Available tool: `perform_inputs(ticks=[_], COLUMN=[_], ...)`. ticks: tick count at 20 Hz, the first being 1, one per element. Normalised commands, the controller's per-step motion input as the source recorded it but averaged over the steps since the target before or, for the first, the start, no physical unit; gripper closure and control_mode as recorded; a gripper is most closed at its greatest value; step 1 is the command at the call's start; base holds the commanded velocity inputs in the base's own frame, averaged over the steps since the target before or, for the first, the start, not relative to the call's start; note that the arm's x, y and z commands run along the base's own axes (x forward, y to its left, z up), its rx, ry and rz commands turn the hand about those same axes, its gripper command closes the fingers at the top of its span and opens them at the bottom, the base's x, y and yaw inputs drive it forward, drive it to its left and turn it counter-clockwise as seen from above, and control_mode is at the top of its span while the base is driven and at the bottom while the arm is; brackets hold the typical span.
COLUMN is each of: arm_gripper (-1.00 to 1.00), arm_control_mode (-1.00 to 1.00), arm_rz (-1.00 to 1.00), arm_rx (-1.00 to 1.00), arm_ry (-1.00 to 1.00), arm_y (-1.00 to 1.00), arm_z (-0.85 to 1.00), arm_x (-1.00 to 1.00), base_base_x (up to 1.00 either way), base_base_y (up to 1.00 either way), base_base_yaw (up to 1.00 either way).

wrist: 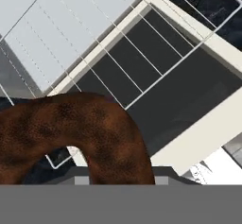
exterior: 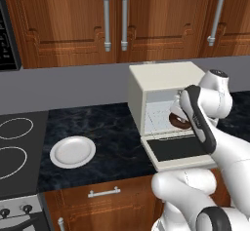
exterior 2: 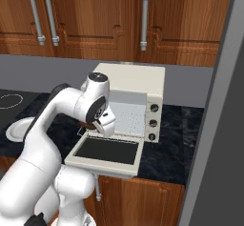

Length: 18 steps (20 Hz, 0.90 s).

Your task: Pick up the bagel from the plate, place it on the toaster oven rack, close the door, and set the timer.

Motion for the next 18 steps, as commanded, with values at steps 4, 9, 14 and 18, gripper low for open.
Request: perform_inputs(ticks=[4,9,14,18], arm_gripper=[1.00,1.00,1.00,1.00], arm_control_mode=[-1.00,-1.00,-1.00,-1.00], arm_rz=[0.00,0.00,0.00,0.00], arm_rx=[0.00,0.00,0.00,0.00], arm_ry=[0.00,0.00,0.00,0.00], arm_y=[-0.44,-0.29,-0.16,-0.02], arm_z=[-0.21,-0.23,-0.31,-0.34], arm_x=[0.32,0.48,0.45,0.28], base_base_x=[0.00,0.00,0.00,0.00], base_base_y=[0.00,0.00,0.00,0.00], base_base_yaw=[0.00,0.00,0.00,0.00])
